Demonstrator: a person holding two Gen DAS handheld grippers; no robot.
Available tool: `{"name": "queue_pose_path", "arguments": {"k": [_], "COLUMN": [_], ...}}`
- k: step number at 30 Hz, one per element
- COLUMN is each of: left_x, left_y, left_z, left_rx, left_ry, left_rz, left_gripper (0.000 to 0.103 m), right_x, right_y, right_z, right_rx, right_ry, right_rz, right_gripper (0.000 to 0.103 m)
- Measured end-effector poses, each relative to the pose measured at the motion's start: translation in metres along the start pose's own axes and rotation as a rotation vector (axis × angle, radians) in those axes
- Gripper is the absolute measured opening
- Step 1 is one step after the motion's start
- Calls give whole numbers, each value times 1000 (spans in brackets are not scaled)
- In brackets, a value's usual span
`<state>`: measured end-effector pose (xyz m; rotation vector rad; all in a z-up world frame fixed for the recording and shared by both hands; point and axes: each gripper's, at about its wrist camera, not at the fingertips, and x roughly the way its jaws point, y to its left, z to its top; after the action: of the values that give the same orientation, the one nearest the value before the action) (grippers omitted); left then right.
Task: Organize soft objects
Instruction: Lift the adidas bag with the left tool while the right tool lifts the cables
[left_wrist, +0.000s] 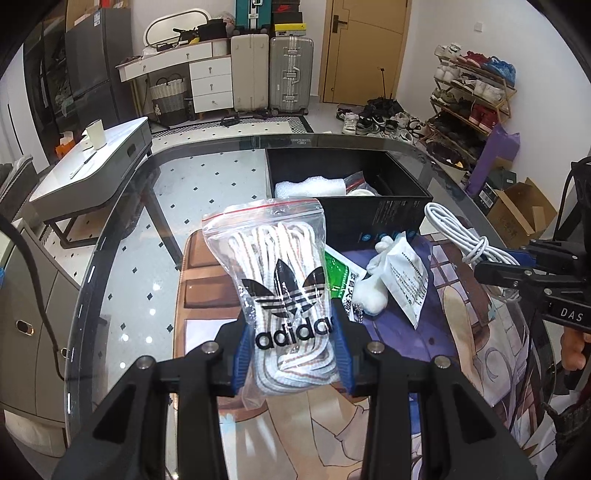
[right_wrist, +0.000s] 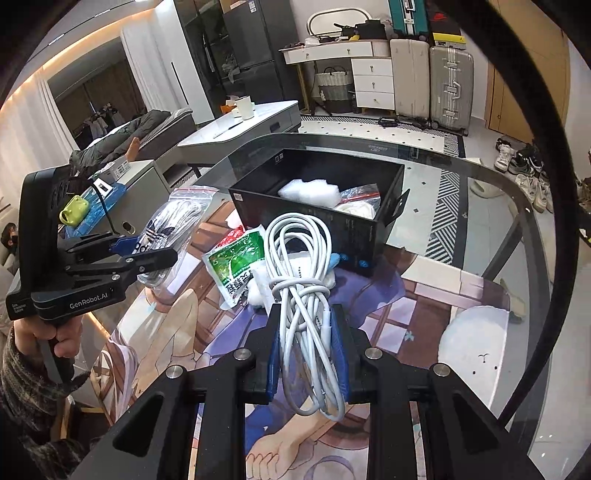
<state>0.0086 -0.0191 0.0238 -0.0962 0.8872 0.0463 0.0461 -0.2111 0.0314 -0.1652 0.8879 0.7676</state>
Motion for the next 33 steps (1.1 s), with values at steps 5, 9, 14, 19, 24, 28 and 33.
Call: {"name": "queue_pose_path", "arguments": {"k": [5,9,14,19,24,28,33], "left_x": [2,4,6,8,10,15,19], "left_y": [0,0,2,4,3,1,-2], "left_z": [10,17,26,35,44,53,63], "left_rx": [8,14,15,19,25,37,44], "left_ry": [-7,-11,-18,-26,-40,-43,-46], "left_rz": [-3,-6,-6,-9,-9,-3,-2], "left_gripper": [37,37,37,37,37,37,37], "right_x": [-6,-6,-3,-1,1,1,2], "right_y": [-3,-6,-7,-10,-12,-14,-12], "right_z": [10,17,27,36,46,52,61], "right_rx": [5,4,-4,4,23,29,19], "right_ry": [-17,-16,-18,-33,-46,-56,-67], "right_rz": [-9,-14,-32,-33,-50,-62,-87], "right_gripper": [24,24,24,24,24,24,24]}}
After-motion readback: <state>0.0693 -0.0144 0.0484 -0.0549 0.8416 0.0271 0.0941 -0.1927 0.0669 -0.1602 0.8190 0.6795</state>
